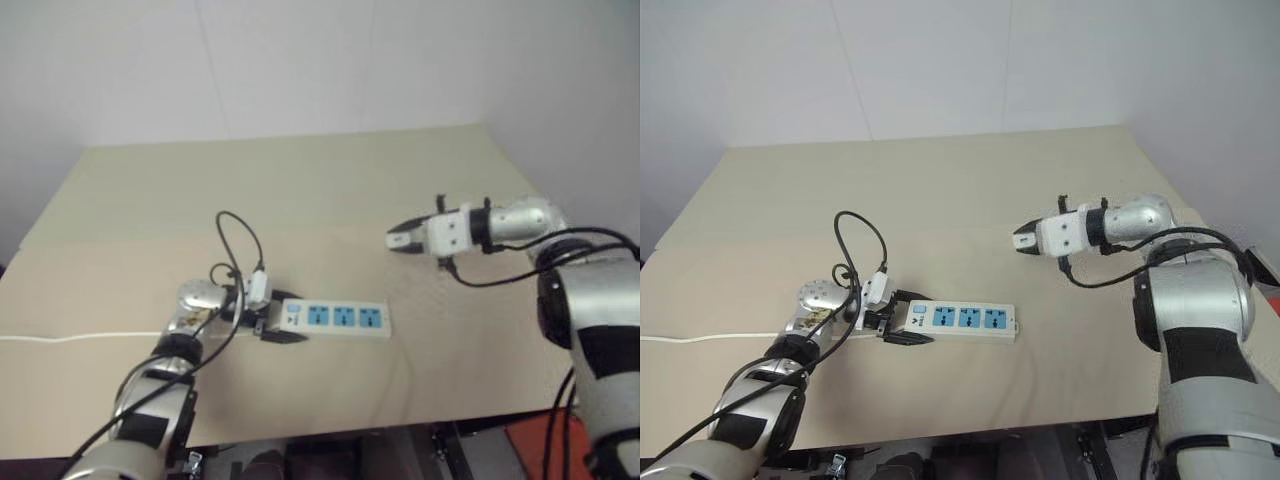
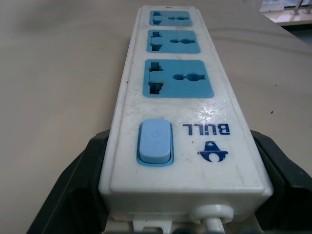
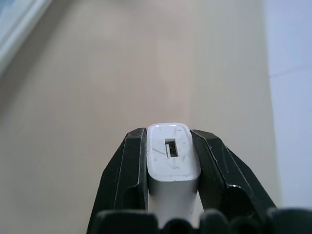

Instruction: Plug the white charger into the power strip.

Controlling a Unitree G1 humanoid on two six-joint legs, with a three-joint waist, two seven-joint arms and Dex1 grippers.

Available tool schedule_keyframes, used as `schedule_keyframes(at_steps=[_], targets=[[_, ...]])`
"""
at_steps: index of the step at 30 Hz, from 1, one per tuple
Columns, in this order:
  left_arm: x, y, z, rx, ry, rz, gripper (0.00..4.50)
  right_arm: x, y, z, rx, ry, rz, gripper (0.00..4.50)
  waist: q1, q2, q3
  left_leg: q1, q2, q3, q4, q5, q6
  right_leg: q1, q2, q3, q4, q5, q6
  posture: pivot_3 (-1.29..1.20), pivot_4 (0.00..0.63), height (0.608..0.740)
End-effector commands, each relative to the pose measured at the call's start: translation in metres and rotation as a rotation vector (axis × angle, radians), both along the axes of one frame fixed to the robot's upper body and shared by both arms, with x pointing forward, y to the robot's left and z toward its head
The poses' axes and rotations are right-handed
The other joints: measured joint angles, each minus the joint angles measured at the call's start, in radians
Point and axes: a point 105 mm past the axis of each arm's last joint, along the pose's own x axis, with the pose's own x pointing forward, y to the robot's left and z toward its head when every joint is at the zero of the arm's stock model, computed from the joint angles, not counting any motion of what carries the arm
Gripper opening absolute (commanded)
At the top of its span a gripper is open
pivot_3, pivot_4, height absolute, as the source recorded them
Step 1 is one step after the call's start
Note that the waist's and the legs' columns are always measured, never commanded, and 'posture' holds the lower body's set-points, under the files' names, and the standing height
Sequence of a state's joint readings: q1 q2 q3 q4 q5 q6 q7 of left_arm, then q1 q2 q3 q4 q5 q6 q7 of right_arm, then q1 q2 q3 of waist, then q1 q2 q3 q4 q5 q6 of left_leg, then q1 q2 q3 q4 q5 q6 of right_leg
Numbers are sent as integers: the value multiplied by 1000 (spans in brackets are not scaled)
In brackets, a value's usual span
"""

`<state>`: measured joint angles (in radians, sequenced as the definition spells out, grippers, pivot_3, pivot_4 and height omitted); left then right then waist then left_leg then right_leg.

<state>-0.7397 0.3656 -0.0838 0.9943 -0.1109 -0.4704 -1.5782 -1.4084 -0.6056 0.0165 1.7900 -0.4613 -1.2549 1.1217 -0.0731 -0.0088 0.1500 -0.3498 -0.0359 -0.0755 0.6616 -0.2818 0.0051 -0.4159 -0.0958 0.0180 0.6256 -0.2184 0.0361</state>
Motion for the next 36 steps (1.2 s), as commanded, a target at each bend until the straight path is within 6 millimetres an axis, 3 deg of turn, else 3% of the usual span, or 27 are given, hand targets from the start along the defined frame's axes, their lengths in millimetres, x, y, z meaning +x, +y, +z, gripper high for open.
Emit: schedule_keyframes(at_steps=[1,5,10,17,32,36], targets=[[2,2,4,11,-13,8,3320,-1,3,23,251,105,-5,1115,1,0,0,1,0,0,0,0,0,1,0,0,0,0,0,0,150,740],[1,1,2,15,-1,12,3320,-12,13,27,389,259,43,1115,1,0,0,3,0,0,0,-1,2,3,0,0,0,0,0,0,150,740],[1,0,0,14,5,19,3320,-15,39,32,544,506,152,1115,2,0,0,4,1,0,0,-1,2,5,0,0,0,0,0,0,150,740],[0,-1,-1,8,10,24,3320,-19,65,23,609,726,222,1115,5,0,0,4,0,-1,0,-1,1,5,0,0,0,0,1,0,150,740],[0,2,-1,16,7,34,3320,-35,97,-27,577,775,290,1115,2,0,0,4,0,-2,0,-1,1,5,-1,0,0,1,1,0,150,740],[0,3,0,17,6,35,3320,-36,100,-32,589,788,287,1115,2,0,0,4,0,-2,0,-1,1,5,-1,0,0,1,1,0,150,740]])
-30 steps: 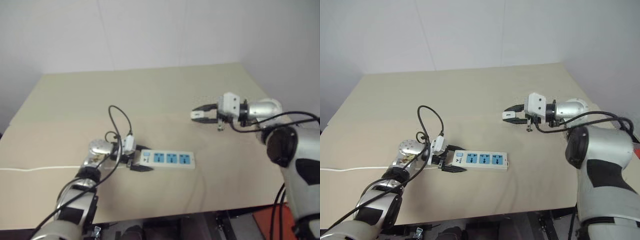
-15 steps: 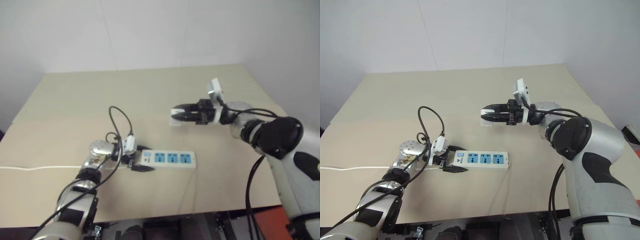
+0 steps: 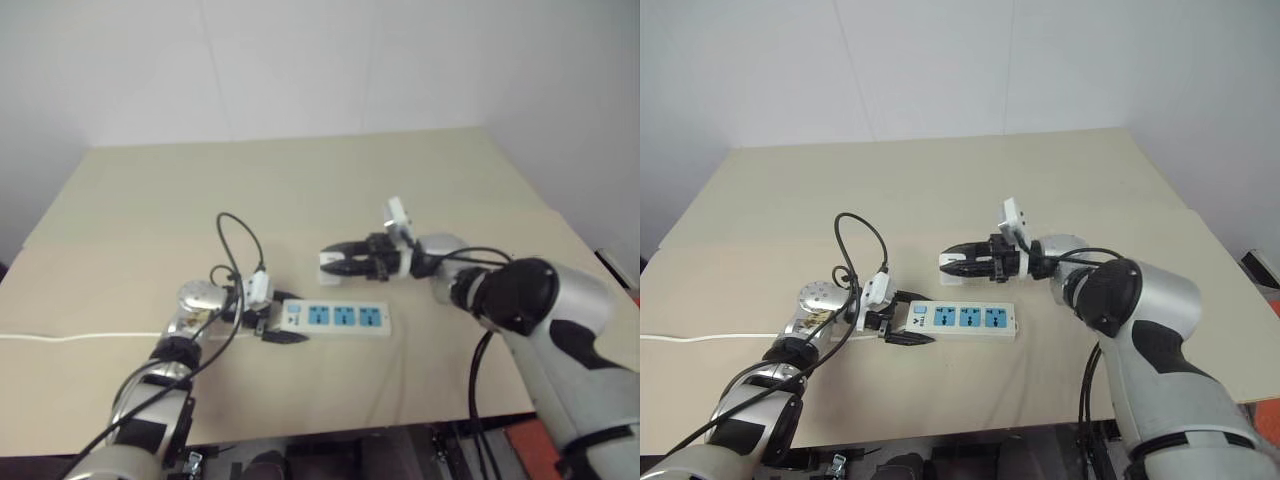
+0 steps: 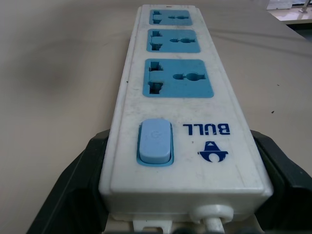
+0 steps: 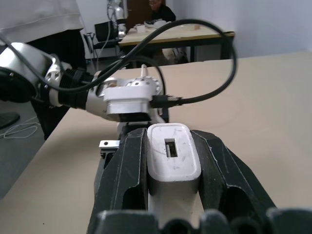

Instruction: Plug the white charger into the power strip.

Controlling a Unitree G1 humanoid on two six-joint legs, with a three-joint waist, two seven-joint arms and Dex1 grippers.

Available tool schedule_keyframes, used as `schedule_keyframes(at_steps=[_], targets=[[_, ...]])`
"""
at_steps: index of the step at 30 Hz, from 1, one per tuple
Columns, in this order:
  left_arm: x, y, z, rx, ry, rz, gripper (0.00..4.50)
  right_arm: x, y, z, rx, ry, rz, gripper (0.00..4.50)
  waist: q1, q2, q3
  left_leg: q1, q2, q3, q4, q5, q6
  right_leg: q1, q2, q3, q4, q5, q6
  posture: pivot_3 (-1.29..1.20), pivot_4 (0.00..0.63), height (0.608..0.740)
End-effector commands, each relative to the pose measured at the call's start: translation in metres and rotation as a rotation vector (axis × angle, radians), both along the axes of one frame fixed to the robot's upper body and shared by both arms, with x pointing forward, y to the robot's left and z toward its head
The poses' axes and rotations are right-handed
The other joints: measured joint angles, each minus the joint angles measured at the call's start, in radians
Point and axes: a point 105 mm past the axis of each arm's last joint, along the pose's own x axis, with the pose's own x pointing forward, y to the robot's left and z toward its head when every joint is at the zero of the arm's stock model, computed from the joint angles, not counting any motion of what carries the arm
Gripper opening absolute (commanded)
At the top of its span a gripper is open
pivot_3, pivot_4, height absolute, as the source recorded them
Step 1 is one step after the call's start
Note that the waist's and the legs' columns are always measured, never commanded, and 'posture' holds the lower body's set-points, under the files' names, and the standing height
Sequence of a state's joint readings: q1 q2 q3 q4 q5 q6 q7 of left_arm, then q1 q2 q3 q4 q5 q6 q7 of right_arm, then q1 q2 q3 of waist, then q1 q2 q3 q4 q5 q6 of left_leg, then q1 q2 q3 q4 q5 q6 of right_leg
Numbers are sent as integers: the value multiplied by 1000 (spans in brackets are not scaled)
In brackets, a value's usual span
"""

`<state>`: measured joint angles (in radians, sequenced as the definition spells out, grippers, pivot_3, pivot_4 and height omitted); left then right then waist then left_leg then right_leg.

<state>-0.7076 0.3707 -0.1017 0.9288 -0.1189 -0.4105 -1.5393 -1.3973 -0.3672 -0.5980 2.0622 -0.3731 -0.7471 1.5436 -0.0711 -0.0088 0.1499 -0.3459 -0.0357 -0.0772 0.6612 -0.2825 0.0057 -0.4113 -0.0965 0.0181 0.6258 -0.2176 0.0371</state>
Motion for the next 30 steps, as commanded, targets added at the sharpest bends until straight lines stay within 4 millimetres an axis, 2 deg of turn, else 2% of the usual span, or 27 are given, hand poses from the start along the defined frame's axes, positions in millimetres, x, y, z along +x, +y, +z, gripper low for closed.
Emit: schedule_keyframes(at_steps=[1,11,17,30], targets=[[1,4,2,18,-14,5,3320,-3,4,2,37,-4,5,1115,0,0,0,0,0,0,0,0,0,0,0,0,0,0,0,0,150,740],[1,5,-1,37,-16,10,3320,-10,15,-20,45,27,5,1115,-2,0,0,0,0,0,0,0,0,0,0,0,0,0,0,0,150,740],[1,4,-2,37,-10,13,3320,-10,20,-22,64,18,-13,1115,-2,0,0,1,0,0,0,0,0,1,0,0,0,0,0,0,150,740],[6,7,-2,57,-16,39,3320,-11,12,-28,32,19,-23,1115,-2,0,0,7,0,0,0,0,0,7,0,0,-1,0,0,0,150,740]])
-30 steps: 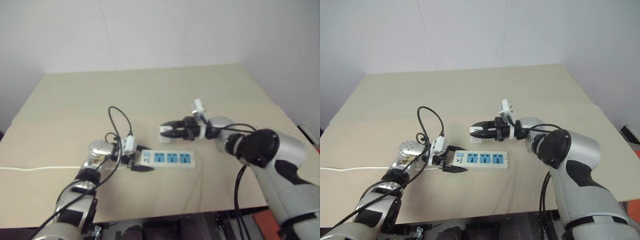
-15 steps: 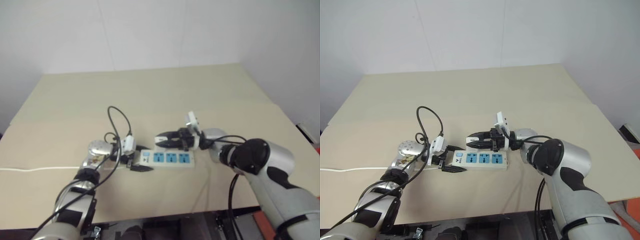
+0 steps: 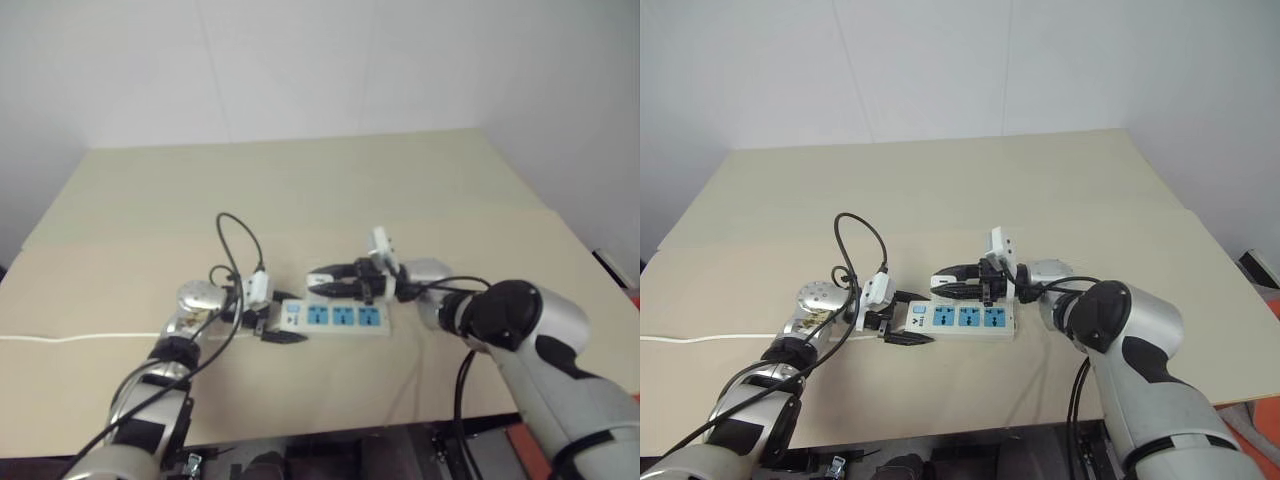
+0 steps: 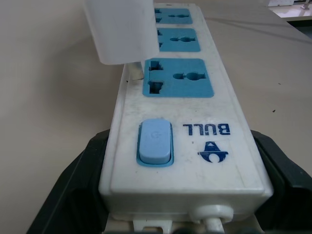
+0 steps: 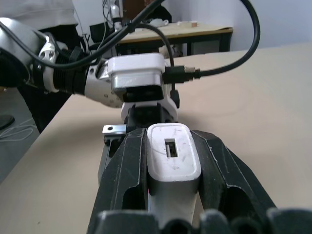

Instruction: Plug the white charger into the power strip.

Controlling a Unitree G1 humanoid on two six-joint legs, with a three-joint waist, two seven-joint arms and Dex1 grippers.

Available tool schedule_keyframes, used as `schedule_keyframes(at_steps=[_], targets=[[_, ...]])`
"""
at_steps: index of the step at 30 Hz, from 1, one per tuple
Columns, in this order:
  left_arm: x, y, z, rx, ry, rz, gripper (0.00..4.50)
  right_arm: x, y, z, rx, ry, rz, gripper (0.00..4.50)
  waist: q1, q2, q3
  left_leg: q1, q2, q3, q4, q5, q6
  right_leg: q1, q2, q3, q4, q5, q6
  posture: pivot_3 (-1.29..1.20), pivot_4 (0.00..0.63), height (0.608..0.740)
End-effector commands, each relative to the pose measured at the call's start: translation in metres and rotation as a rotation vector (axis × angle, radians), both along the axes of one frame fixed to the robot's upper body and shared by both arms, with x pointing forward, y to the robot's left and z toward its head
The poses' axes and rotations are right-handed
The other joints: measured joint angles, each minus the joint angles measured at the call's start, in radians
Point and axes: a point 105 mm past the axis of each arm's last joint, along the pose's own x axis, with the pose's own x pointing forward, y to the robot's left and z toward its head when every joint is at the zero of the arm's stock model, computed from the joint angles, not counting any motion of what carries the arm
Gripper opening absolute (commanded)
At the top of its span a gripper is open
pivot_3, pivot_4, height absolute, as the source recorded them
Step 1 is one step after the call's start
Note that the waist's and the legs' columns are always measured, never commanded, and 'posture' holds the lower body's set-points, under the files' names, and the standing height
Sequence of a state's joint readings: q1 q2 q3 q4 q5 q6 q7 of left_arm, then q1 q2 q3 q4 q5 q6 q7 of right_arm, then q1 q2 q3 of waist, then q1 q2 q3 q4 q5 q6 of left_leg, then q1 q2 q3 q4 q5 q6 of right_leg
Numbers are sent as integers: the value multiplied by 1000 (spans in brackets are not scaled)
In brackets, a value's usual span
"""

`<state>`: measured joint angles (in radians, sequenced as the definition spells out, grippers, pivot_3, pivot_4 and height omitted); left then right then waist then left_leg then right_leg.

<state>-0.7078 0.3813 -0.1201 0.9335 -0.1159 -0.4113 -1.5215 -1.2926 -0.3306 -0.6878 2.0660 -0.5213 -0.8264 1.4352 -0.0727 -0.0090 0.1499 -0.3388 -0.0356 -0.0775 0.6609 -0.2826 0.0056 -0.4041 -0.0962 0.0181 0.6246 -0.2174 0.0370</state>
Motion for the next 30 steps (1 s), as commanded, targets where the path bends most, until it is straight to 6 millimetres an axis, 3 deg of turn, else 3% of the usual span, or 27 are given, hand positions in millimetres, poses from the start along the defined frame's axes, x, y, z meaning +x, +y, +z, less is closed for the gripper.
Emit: schedule_keyframes(at_steps=[1,30], targets=[[5,5,0,35,-17,28,3320,-2,1,4,32,3,5,1115,0,0,0,1,0,0,0,0,0,1,0,0,0,0,0,0,150,740],[8,1,-4,34,-12,38,3320,-9,8,-7,16,7,27,1115,0,-1,-1,2,0,0,0,0,0,2,0,0,0,0,0,0,150,740]])
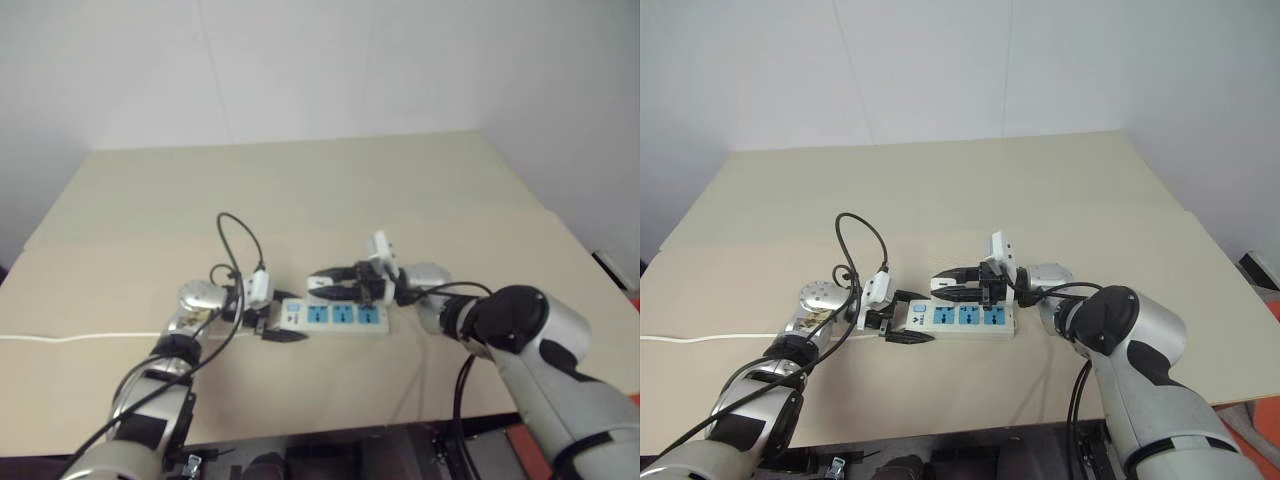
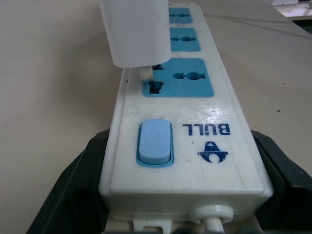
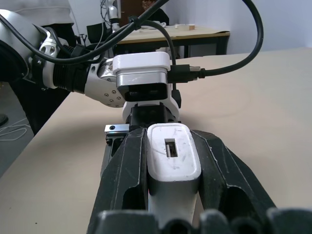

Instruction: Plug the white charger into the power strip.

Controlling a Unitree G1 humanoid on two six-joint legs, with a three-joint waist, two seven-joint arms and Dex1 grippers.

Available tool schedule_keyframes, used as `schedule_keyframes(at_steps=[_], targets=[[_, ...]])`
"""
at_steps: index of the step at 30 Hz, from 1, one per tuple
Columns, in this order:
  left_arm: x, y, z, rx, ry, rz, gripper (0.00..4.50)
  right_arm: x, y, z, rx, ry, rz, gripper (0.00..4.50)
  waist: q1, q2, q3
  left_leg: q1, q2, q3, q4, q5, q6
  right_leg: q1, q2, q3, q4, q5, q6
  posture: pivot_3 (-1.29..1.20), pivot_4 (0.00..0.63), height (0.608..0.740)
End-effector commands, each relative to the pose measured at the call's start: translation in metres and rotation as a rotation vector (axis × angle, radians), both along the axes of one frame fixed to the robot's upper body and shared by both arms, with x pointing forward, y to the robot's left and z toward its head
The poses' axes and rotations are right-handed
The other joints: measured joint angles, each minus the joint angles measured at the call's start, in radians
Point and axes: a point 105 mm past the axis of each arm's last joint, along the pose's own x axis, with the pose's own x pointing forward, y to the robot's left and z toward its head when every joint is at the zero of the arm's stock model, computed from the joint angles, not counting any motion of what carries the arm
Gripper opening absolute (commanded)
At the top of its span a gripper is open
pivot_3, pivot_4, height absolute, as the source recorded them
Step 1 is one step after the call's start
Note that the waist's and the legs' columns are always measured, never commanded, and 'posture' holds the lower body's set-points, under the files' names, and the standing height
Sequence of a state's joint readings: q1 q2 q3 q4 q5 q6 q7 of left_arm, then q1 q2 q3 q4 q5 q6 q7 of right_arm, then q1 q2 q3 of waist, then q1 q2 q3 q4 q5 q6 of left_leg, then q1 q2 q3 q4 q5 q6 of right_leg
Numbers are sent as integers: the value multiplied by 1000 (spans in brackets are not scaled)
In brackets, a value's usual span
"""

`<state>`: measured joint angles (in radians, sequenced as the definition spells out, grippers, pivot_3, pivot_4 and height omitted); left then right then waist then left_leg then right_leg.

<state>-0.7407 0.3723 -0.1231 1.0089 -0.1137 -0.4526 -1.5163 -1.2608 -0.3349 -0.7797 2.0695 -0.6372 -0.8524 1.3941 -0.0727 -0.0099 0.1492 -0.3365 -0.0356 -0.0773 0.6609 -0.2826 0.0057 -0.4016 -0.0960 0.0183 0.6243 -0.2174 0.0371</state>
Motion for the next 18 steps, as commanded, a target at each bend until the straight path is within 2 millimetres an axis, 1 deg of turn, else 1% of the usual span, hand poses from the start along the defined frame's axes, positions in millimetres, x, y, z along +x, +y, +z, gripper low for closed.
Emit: schedule_keyframes(at_steps=[1,12,18], targets=[[5,2,-2,34,-10,32,3320,-5,5,-2,6,23,29,1115,0,0,0,0,0,0,0,0,0,0,0,0,0,0,0,0,150,740],[6,2,-2,36,-11,29,3320,-4,-6,-7,-12,15,-6,1115,2,-1,-1,0,0,0,0,0,0,1,0,0,0,0,0,0,150,740],[6,1,-1,36,-13,28,3320,-6,-5,-10,-7,16,-2,1115,2,-2,-1,1,0,0,0,0,0,2,0,0,0,0,0,0,150,740]])
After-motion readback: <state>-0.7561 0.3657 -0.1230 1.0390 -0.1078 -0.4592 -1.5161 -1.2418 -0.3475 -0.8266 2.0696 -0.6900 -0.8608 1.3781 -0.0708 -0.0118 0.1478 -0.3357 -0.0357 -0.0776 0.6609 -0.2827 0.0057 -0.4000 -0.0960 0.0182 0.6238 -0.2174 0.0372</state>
